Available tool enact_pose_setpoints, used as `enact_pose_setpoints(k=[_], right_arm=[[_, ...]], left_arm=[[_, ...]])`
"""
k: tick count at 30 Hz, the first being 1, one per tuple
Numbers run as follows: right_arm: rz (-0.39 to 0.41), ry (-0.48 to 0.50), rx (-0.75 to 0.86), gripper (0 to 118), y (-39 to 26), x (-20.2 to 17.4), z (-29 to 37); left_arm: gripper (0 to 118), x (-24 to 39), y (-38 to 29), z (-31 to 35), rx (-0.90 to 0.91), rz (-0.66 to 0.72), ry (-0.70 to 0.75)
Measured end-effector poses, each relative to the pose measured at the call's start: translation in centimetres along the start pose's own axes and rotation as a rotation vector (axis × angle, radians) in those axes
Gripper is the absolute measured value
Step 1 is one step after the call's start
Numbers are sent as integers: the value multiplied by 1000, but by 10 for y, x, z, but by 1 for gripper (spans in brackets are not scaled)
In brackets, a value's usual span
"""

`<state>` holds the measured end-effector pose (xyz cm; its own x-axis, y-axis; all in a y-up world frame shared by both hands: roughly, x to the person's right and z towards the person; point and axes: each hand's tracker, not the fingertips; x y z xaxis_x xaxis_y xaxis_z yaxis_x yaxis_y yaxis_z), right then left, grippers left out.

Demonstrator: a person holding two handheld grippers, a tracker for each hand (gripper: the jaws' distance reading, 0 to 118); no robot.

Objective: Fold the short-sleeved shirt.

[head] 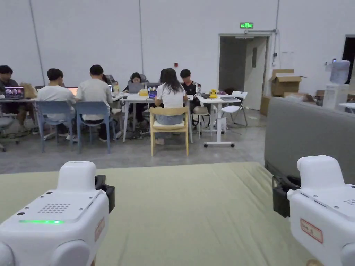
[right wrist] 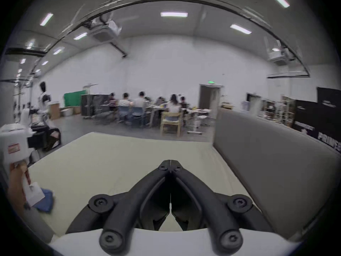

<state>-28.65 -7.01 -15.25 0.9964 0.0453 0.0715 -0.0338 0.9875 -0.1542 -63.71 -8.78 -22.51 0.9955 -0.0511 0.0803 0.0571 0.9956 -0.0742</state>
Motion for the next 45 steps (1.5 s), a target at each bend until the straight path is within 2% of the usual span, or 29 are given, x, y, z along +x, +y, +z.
enact_pose_setpoints(k=[6, 9, 19, 23, 26, 27, 28, 29, 30, 31, 32, 33, 34, 37, 40, 45], right_arm=[[1, 28, -11, 3, 5, 5, 2], [55, 27, 29, 3, 6, -7, 4], [67, 53, 53, 3, 14, -26, 1], [35, 66, 54, 3, 18, -29, 4], [66, 53, 70, 3, 19, -36, 6], [71, 51, 73, 28, 20, -37, 6], [74, 49, 76, 80, 22, -39, 6], [71, 43, 84, 118, 23, -40, 5], [71, 43, 68, 116, 25, -41, 0], [61, 64, -26, 118, 27, -41, 1], [65, 126, 54, 118, 29, -40, 0], [60, 109, 70, 118, 27, -41, 1], [44, 105, 59, 118, 26, -40, 3], [9, 109, 76, 118, 25, -43, 6], [-9, 53, 86, 118, 23, -47, 5], [44, -31, 63, 118, 27, -60, 4]], left_arm=[[0, 26, 13, 5, 4, 42, -17], [0, 27, 12, 11, -13, 36, 4], [0, 25, 21, 23, 0, 34, 26], [0, 24, 24, 24, 1, 24, 27], [0, 21, 25, 28, 6, 37, 11], [0, 20, 25, 30, 13, 36, 8], [11, 19, 26, 31, 20, 33, 8], [43, 18, 27, 32, 27, 27, 10], [108, 17, 27, 32, 31, 22, 11], [118, 17, 27, 31, 31, 12, 36], [118, 16, 28, 28, -5, 0, 49], [118, 12, 25, 30, 103, -16, 63], [118, 11, 26, 30, 45, 4, 44], [118, 8, 25, 30, 40, 7, 52], [118, 5, 22, 35, 28, 17, 58], [118, 3, 20, 37, 14, 28, 52]])
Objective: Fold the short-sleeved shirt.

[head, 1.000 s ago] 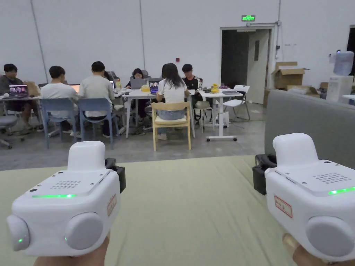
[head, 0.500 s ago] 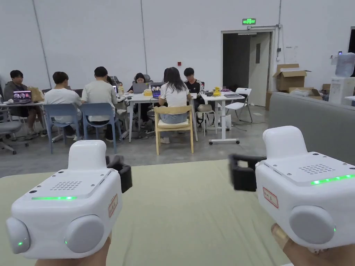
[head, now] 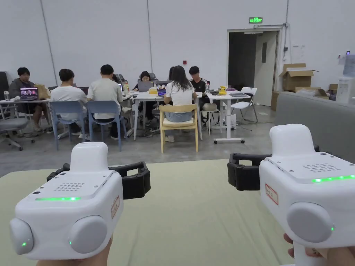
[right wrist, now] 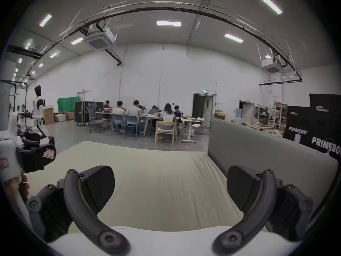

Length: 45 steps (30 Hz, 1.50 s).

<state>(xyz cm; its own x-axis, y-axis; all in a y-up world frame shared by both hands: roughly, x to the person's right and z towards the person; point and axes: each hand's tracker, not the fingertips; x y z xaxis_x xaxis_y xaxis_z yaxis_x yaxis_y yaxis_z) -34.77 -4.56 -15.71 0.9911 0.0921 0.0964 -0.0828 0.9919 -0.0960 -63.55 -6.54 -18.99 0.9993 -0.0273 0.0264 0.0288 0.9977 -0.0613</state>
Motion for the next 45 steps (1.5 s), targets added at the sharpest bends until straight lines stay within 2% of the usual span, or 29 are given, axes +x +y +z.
enact_pose_setpoints(k=[10, 23, 28, 45], right_arm=[[-42, 33, -28, 118, 2, -1, -1], [-41, 1, -64, 118, 2, -3, -9], [-73, 41, -60, 118, 1, -3, -8], [-65, 45, -68, 118, 1, -7, -12]], left_arm=[[118, 2, 0, -4, 1, 16, -17], [118, -1, -1, -4, -6, 14, -17], [118, -4, -2, -6, -6, 21, -15], [118, -6, -2, -10, -17, 25, -15]])
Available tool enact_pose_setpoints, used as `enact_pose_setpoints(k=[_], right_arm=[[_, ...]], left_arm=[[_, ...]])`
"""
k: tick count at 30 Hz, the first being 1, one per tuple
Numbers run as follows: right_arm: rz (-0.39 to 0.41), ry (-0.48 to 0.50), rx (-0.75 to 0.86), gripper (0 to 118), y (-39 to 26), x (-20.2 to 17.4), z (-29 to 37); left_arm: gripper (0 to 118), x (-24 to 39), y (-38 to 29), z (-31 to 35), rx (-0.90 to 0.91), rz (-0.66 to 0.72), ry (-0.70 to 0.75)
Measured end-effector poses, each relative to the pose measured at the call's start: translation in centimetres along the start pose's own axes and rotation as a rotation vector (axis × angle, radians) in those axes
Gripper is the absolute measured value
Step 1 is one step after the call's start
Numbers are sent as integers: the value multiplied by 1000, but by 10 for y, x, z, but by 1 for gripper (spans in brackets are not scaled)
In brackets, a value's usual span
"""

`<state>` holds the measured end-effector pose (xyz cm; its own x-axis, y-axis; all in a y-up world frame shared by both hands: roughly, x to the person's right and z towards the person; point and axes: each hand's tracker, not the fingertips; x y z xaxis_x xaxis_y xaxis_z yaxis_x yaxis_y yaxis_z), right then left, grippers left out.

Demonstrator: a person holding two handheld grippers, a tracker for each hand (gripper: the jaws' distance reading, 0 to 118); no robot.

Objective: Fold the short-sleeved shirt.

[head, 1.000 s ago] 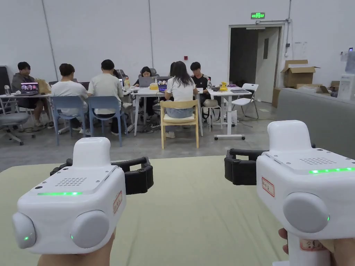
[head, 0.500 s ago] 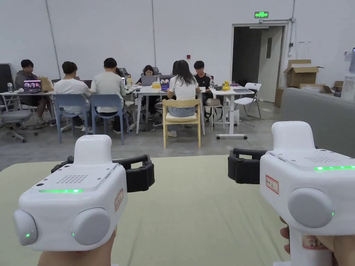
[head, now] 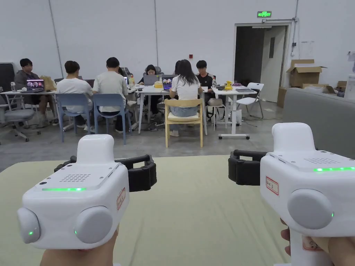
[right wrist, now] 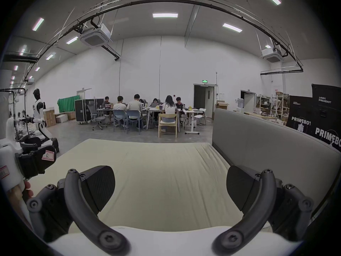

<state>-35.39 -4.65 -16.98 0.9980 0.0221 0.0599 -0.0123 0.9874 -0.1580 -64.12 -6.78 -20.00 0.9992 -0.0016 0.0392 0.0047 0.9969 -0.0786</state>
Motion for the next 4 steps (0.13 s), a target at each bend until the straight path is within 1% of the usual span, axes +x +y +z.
enact_pose_setpoints(k=[4], right_arm=[[-2, -2, 7, 118, 1, 0, 0]], left_arm=[[118, -1, 0, 0, 0, 6, 0]])
